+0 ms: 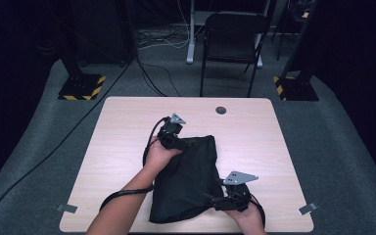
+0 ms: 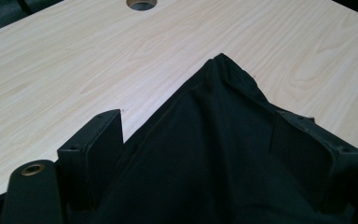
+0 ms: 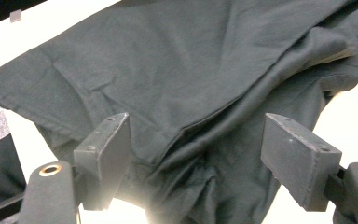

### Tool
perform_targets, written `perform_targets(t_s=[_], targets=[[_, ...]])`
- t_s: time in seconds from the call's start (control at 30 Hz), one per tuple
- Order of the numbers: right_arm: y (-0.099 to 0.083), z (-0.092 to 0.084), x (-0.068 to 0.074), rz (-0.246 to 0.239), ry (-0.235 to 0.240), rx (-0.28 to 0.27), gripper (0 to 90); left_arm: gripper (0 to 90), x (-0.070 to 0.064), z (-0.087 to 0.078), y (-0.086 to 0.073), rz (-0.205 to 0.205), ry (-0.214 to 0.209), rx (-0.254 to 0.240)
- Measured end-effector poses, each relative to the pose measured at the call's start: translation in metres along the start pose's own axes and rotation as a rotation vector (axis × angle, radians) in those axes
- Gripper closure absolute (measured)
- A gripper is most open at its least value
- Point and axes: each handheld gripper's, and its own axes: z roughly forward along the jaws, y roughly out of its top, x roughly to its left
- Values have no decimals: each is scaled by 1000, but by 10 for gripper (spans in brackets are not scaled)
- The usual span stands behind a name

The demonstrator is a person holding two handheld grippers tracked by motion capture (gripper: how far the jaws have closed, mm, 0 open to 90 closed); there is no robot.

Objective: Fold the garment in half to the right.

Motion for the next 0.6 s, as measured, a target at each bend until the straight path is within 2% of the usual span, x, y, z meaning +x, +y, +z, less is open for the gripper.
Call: perform_targets(t_s=[0.27, 0.43, 0.5, 0.6], targets=[[3, -6, -10, 24, -19, -21, 224, 156, -6, -24, -15, 4, -45, -28], [7, -8, -15, 35, -25, -20, 196, 140, -9, -38, -29, 14, -53, -40], [8, -9, -17, 38, -29, -22, 188, 137, -11, -43, -35, 21, -43, -43], [9, -10, -20, 41, -38, -22, 177, 135, -12, -51, -45, 4, -57, -64]])
